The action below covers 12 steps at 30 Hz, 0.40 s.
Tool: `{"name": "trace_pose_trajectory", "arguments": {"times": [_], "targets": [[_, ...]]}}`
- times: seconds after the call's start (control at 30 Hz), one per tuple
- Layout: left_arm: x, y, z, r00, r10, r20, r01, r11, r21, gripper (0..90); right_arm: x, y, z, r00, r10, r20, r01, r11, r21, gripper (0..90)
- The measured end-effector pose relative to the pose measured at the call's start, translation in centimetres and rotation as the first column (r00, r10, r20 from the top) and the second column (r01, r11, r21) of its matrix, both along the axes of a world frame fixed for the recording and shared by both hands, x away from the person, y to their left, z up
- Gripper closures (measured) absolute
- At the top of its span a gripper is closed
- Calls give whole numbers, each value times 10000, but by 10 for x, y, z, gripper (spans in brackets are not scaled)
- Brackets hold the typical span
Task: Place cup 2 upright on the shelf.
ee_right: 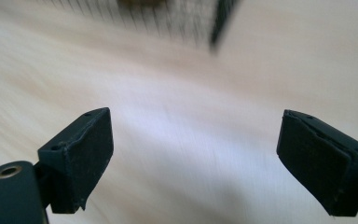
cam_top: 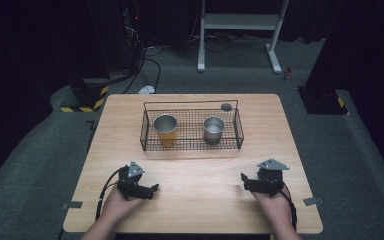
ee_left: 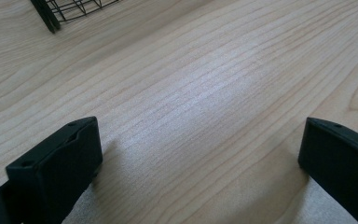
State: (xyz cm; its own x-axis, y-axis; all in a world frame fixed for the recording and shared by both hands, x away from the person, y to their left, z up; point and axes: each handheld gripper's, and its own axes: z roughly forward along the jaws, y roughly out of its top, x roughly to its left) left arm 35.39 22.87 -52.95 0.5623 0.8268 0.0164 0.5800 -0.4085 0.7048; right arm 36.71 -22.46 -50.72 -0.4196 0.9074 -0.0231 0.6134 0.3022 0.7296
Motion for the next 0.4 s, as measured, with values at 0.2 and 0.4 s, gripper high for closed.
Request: {"name": "trace_pose_trajectory", "arguments": {"times": [0.2, 0.4], "targets": [[-1, -1, 0, 10000, 60, -21, -60, 9999, -98, 2, -5, -7, -17, 9979, -412, -491, 408, 9991, -89, 82], [-1, -1, 0, 10000, 64, -35, -64, 10000, -67, 3, -4, 4, -18, 9911, -1275, -392, 1271, 9918, -115, 82]]}}
